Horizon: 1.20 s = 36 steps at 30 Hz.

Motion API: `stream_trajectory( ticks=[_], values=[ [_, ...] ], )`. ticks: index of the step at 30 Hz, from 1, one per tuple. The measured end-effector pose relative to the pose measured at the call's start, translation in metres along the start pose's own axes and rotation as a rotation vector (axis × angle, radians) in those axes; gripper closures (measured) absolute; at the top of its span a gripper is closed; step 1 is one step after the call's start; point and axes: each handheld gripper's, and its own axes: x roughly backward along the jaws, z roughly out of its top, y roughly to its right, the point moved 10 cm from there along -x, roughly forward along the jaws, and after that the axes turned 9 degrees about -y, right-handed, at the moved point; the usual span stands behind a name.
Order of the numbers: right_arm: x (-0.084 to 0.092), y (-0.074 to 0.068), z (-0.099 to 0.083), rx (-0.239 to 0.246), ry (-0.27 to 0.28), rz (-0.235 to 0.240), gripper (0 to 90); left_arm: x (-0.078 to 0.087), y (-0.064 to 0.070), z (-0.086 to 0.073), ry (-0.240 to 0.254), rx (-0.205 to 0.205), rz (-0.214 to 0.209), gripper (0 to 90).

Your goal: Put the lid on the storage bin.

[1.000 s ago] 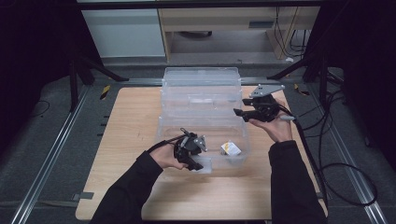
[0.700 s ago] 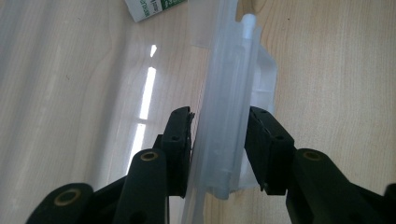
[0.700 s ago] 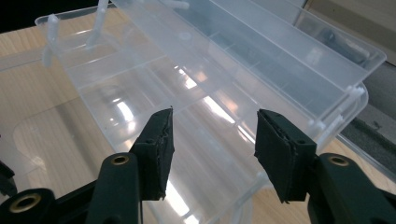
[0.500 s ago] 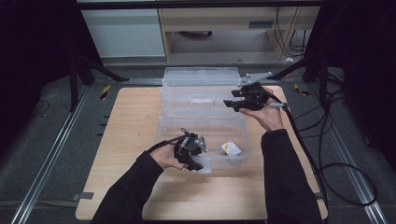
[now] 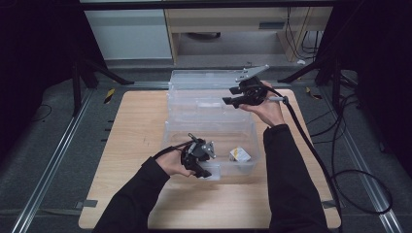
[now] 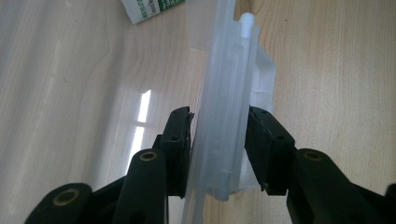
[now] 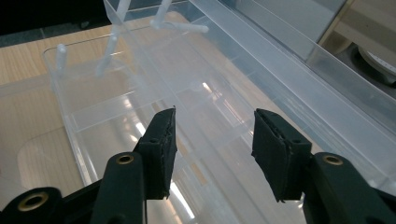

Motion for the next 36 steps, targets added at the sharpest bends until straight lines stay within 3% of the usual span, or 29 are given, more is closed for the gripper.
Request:
stream_trajectory(
  ticks=[13,18,29,36],
  values=[
    [-0.021,-0.003,0.011,0.033,-0.043,0.069,52.3,0.0,0.0,0.0,0.004,0.008,-0.003,60.6],
    [-0.031,-0.008,0.012,0.065,-0.072,0.093,55.3,0.0,0.0,0.0,0.004,0.006,-0.003,60.6],
    [-0.043,-0.016,0.012,0.107,-0.182,0.149,72.9,0.0,0.0,0.0,0.003,0.004,-0.002,60.7],
    [-0.043,-0.019,0.015,0.129,-0.24,0.16,77.2,0.0,-0.001,0.0,-0.002,0.0,0.002,60.9]
  ],
)
